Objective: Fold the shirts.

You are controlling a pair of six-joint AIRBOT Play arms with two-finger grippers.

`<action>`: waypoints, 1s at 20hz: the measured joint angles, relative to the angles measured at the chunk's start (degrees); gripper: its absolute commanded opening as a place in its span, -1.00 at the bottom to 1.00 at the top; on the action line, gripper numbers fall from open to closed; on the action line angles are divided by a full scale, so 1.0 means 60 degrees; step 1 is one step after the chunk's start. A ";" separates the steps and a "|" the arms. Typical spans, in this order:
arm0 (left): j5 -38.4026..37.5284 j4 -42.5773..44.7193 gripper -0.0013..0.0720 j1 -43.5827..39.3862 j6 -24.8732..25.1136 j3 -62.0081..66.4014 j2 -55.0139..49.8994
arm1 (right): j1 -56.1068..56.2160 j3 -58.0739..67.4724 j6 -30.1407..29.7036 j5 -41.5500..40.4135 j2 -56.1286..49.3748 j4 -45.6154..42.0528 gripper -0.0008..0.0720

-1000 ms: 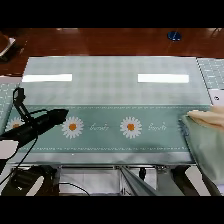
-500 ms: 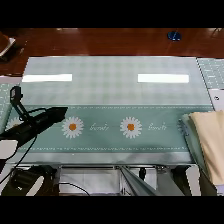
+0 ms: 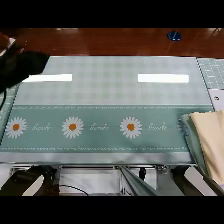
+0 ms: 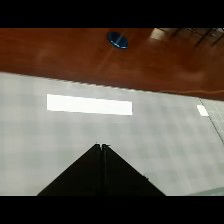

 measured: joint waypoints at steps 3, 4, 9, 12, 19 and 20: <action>-0.1217 0.0277 -0.89 -0.0943 0.0481 0.1067 -0.1581 | 0.3330 -0.1049 -0.0076 -0.0608 -0.0197 -0.2131 -0.93; -0.1574 0.0634 -0.89 -0.1275 0.0455 0.1086 -0.2058 | 0.4335 -0.1741 0.0259 -0.0962 -0.0248 -0.3034 -0.93; -0.2386 0.1916 -0.89 -0.1854 -0.0433 0.0863 -0.3504 | 0.6513 -0.3923 0.1942 -0.2113 -0.0841 -0.5847 -0.93; -0.2616 0.2157 -0.89 -0.1898 -0.0641 0.0816 -0.3767 | 0.6827 -0.4295 0.2310 -0.2251 -0.1035 -0.6375 -0.93; -0.2743 0.2361 -0.89 -0.1916 -0.0776 0.0794 -0.3945 | 0.6998 -0.4488 0.2539 -0.2269 -0.1137 -0.6655 -0.93; -0.2754 0.2361 -0.89 -0.1916 -0.0776 0.0794 -0.3949 | 0.7005 -0.4499 0.2543 -0.2262 -0.1137 -0.6681 -0.93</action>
